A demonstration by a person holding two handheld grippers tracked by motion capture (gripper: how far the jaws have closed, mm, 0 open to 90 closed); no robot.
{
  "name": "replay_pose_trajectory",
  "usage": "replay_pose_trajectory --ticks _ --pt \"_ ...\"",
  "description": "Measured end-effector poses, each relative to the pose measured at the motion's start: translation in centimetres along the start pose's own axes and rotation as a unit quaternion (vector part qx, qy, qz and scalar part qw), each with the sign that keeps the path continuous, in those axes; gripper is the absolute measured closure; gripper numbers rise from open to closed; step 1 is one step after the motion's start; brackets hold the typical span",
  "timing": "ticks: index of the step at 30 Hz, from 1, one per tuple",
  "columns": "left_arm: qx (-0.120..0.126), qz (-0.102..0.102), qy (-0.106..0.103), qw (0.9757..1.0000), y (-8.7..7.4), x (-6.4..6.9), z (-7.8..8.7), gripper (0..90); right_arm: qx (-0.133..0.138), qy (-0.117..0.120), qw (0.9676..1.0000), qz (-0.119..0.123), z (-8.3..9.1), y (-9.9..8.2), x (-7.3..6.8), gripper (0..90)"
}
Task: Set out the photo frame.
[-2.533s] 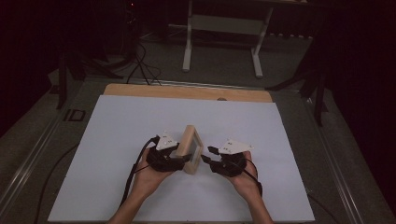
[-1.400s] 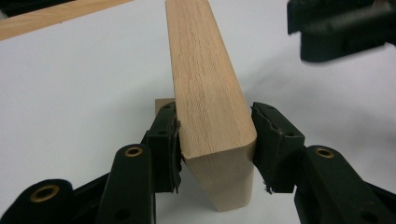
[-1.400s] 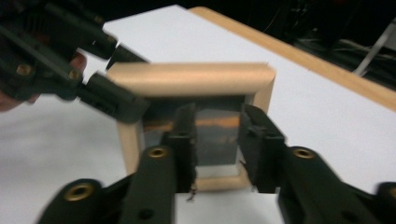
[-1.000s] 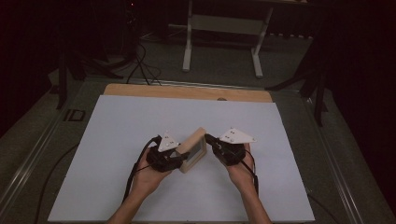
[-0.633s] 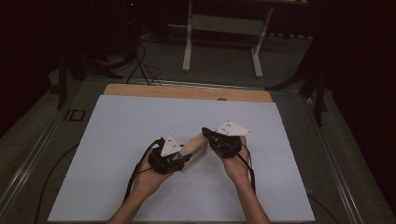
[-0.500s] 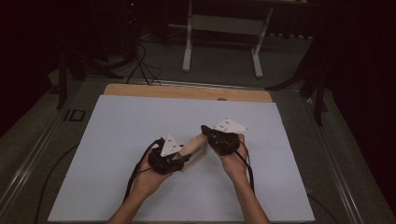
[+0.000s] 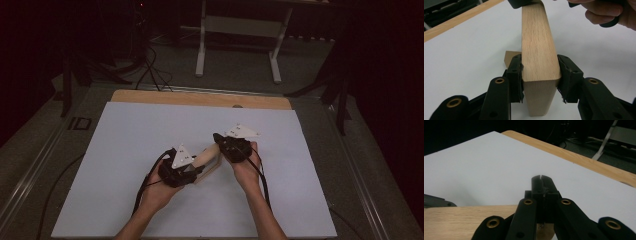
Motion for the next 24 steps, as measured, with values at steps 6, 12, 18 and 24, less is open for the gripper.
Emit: replay_pose_trajectory --ticks 6,12,18,24 --pt "0.002 -0.011 -0.001 0.9999 0.0 0.3 0.0 59.7 -0.011 -0.004 0.9999 0.011 -0.4 0.0 0.0 89.8" --pt "-0.001 -0.008 0.005 1.0 0.0 0.1 0.0 59.6 -0.019 -0.01 0.9995 0.022 -0.4 0.0 -0.1 89.9" --pt "-0.002 0.001 0.016 0.9999 -0.2 -0.5 0.0 56.0 -0.028 -0.011 0.999 0.031 0.1 -0.2 0.1 89.9" --pt "-0.008 0.013 0.039 0.9991 -0.4 -1.0 -0.3 52.5 -0.037 -0.016 0.9987 0.033 0.6 -0.3 0.1 89.9"
Point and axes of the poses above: each handheld gripper's, and its own axes: z roughly backward along the jaws, y roughly out of its top, x roughly to its right, the point moved 6 cm from there along -z, roughly forward along the jaws, and after that the axes turned 1 degree about -x, right-handed, at the moved point
